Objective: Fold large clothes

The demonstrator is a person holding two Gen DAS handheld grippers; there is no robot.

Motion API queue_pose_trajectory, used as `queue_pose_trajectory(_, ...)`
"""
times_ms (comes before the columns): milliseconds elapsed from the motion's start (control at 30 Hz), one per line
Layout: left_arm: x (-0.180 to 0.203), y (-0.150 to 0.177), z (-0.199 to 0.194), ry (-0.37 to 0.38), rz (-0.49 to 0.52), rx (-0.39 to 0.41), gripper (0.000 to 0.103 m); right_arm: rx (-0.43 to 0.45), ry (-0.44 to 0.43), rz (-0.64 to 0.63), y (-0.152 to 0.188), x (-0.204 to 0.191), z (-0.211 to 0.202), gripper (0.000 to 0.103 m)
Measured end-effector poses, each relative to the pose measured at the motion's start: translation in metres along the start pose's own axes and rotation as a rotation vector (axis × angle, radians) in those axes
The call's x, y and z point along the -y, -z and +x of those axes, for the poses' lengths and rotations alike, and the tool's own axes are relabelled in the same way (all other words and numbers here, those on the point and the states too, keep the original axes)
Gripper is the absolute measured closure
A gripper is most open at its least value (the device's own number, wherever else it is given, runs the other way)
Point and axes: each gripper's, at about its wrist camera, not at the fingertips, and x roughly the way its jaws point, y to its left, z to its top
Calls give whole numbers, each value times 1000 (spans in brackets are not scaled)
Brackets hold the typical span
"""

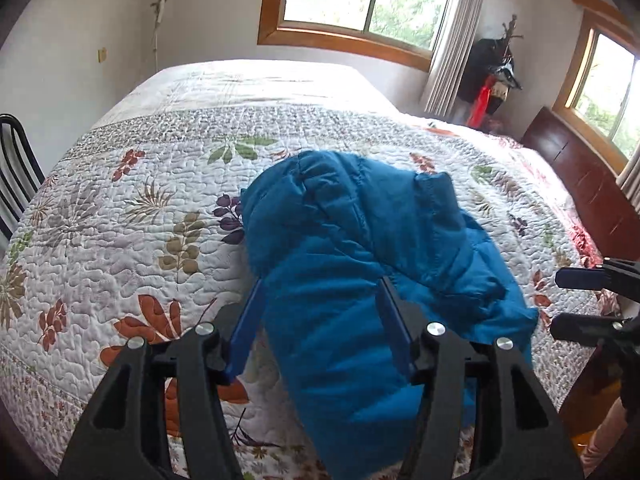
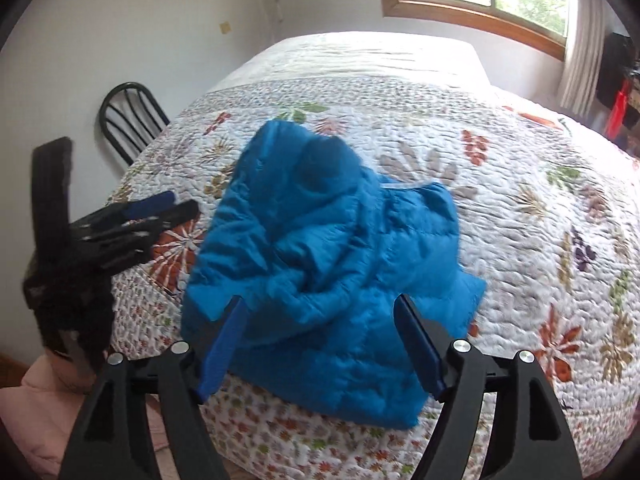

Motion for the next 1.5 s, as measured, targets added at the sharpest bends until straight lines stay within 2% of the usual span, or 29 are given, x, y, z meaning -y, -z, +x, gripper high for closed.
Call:
queue_pose_trajectory(267,9,5,37,-14,15,-57,47,-128,-12,38,-26,3,58,27)
queue_pose_trajectory(500,8,7,41,-42,-11,-54,44,-181,23,41,-22,9,85,30)
queue_pose_trajectory(633,10,7,47,-53,-8,-60,43,-176,30,52,-17,10,91,37)
queue_pose_trajectory(800,13,13,46,-61,-2,-56,43,-192,-7,73,-22,18,101,43)
queue_pose_trajectory(867,14,14,46,-61,-4,-60,43,-186,-26,61,-23,18,103,56)
queue_pose_trajectory(967,13,15,45,-63,-11,-60,43,-160,-42,48,-23,13,96,69)
queue_pose_trajectory(1067,14,14,38,-49,-16,-55,45,-131,-89,58,-24,17,82,76)
queue_pose_trajectory(1200,22,9,17,-21,-11,-2,46,-34,-116,62,-26,20,38,79)
queue_pose_trajectory(1400,53,3,-6,17,48,89,45,110,-29,97,-8,38,-31,80)
queue_pose_trajectory(1500,69,4,1,31,85,76,45,108,26,147,9,53,-37,81)
